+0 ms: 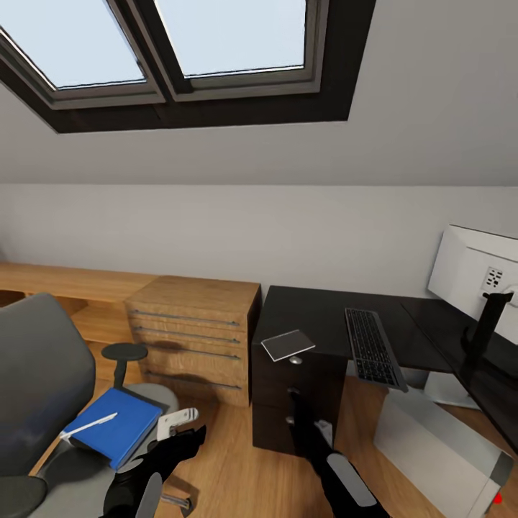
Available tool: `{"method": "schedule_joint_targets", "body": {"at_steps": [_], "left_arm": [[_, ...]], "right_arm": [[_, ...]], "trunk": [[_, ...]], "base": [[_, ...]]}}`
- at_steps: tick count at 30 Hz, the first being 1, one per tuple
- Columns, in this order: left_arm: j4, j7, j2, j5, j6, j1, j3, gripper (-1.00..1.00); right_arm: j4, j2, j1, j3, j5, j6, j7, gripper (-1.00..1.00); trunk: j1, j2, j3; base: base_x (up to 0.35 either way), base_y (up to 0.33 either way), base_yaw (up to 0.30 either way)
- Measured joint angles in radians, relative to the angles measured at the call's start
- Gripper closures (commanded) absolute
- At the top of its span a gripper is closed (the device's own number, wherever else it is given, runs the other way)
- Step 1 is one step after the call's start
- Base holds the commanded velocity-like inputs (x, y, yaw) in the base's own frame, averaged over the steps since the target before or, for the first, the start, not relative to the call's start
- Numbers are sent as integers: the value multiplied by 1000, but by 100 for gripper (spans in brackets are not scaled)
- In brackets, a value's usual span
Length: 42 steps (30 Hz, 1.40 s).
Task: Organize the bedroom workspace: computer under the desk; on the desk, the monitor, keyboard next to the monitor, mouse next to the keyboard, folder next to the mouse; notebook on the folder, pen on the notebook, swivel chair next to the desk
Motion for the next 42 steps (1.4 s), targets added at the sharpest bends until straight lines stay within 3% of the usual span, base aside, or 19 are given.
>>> {"method": "schedule_joint_targets", "body": {"at_steps": [3, 8, 9, 11, 12, 21, 25, 32, 41, 42], "left_arm": [[0, 0, 0, 0, 0, 0, 0, -100], [0, 1, 0, -1, 0, 0, 0, -100], [0, 1, 0, -1, 0, 0, 0, -100], [0, 1, 0, -1, 0, 0, 0, -100], [0, 2, 0, -1, 0, 0, 0, -100], [-2, 2, 0, -2, 0, 0, 0, -100], [-2, 3, 0, -4, 0, 0, 0, -100], [2, 3, 5, -6, -3, 16, 2, -100], [10, 0, 18, -6, -19, 114, 4, -100], [16, -3, 24, -5, -26, 136, 4, -100]], "right_arm": [[47, -2, 0, 24, 37, -29, 1, -100], [177, -20, 0, 55, 200, -162, 11, -100], [206, -26, 0, 59, 253, -209, 20, -100], [238, -31, 0, 61, 308, -255, 32, -100], [275, -34, 0, 63, 359, -297, 44, -100], [473, -39, 0, 67, 625, -529, 68, -100], [520, -39, 0, 67, 700, -611, 69, -100], [567, -40, 0, 67, 766, -700, 69, -100], [625, -39, 1, 71, 827, -728, 69, -100], [632, -40, 0, 72, 872, -730, 68, -100]], "trunk": [[-12, 21, 9], [-31, 56, 25], [-35, 63, 28], [-42, 77, 34], [-46, 84, 38], [-81, 147, 66], [-96, 175, 78], [-123, 224, 100], [-157, 287, 128], [-161, 294, 131]], "base": [[0, 0, 0], [0, 0, 0], [0, 0, 0], [0, 0, 0], [0, 0, 0], [0, 0, 0], [0, 0, 0], [0, 0, 0], [0, 0, 0], [0, 0, 0]]}}
